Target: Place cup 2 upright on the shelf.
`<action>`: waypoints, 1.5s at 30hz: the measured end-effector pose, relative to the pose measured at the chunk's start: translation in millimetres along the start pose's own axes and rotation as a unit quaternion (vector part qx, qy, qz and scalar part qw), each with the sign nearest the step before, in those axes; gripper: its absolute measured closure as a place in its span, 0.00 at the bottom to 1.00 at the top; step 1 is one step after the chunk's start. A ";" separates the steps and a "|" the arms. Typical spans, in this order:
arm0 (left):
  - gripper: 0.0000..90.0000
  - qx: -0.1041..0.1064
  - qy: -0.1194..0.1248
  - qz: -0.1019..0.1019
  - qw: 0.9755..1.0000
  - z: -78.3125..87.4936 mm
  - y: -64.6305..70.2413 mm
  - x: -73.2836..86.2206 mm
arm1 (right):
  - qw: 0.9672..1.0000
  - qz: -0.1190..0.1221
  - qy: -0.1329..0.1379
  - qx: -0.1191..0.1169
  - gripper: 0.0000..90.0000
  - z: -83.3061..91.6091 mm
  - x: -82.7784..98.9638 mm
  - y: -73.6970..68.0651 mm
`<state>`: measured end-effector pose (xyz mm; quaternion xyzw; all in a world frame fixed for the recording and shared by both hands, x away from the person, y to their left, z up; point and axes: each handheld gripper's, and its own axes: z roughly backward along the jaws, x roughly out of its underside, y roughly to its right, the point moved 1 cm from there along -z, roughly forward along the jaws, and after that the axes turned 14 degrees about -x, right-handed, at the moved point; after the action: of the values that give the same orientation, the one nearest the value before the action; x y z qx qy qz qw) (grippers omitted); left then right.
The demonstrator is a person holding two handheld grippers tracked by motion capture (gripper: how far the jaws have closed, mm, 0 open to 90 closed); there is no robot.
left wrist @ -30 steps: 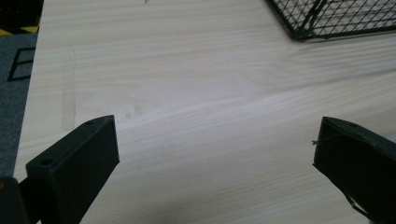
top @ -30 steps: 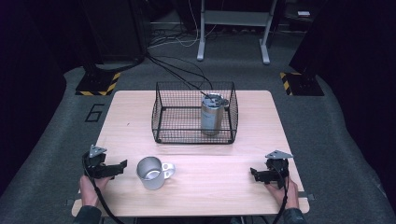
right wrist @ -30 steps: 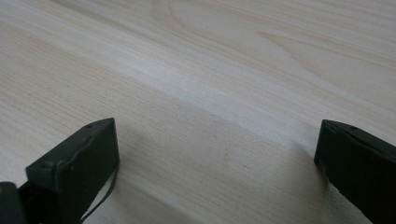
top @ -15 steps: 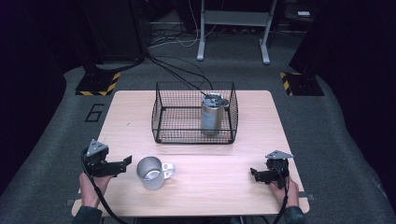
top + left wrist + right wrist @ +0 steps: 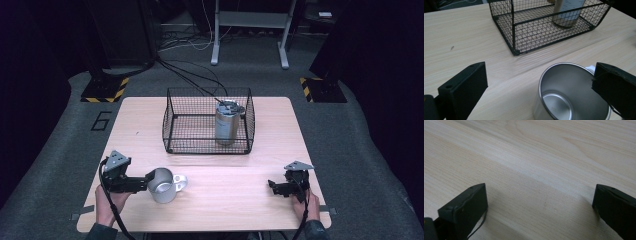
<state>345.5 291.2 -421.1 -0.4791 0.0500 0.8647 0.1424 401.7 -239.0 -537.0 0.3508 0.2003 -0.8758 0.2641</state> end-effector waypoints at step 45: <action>0.04 0.012 -0.020 -0.009 1.000 -25.5 43.9 32.2 | 1.000 0.000 0.000 0.000 0.00 0.0 0.0 0.0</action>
<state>337.2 249.9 -464.1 -0.4601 0.0528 0.8722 0.1571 401.7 -239.0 -537.0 0.3508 0.2007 -0.8758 0.2638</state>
